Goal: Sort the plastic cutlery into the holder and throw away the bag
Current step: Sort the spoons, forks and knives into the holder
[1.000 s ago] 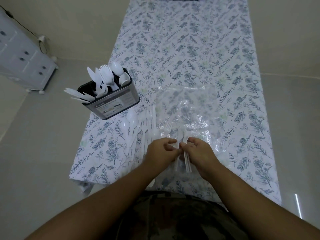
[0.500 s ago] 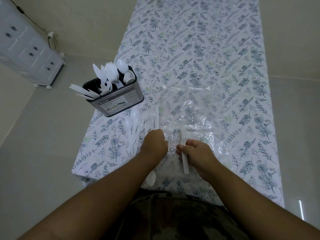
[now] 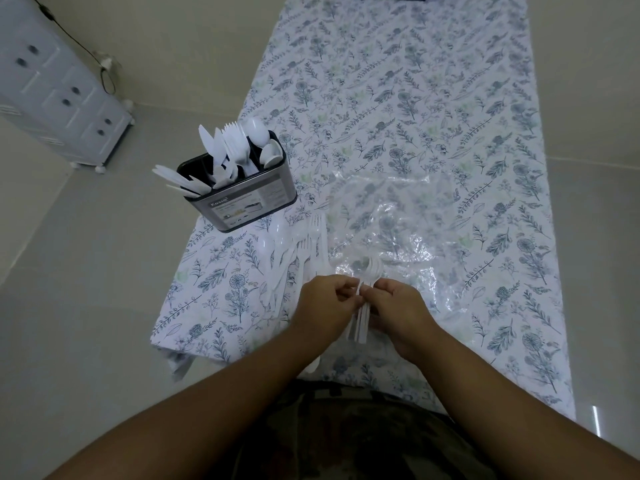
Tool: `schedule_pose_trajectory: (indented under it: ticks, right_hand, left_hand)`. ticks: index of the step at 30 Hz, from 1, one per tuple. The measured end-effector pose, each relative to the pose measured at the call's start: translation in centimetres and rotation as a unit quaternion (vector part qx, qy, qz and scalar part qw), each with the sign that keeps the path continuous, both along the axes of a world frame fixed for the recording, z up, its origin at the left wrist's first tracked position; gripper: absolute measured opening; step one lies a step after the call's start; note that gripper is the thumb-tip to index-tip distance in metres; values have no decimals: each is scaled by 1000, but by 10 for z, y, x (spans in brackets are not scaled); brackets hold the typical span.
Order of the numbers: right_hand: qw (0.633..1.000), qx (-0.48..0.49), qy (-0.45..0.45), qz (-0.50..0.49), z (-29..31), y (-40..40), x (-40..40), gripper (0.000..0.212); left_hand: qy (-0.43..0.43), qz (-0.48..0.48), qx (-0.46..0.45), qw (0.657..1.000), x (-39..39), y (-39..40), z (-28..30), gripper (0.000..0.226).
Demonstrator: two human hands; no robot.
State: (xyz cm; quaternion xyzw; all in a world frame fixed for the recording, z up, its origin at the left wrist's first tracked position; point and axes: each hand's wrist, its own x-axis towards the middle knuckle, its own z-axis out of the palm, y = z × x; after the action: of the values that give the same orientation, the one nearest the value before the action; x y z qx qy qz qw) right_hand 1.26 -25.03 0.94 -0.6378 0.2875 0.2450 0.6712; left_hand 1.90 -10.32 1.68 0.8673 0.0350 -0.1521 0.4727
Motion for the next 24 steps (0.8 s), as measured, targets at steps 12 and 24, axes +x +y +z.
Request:
schedule_pose_trajectory:
  ticks: [12, 24]
  right_hand:
    - [997, 62, 35, 34, 11, 21, 5, 28]
    - [997, 34, 46, 55, 17, 30, 8, 21]
  left_hand:
    - [83, 38, -9, 996, 6, 45, -1, 15]
    - [31, 17, 203, 979, 43, 68, -13, 24]
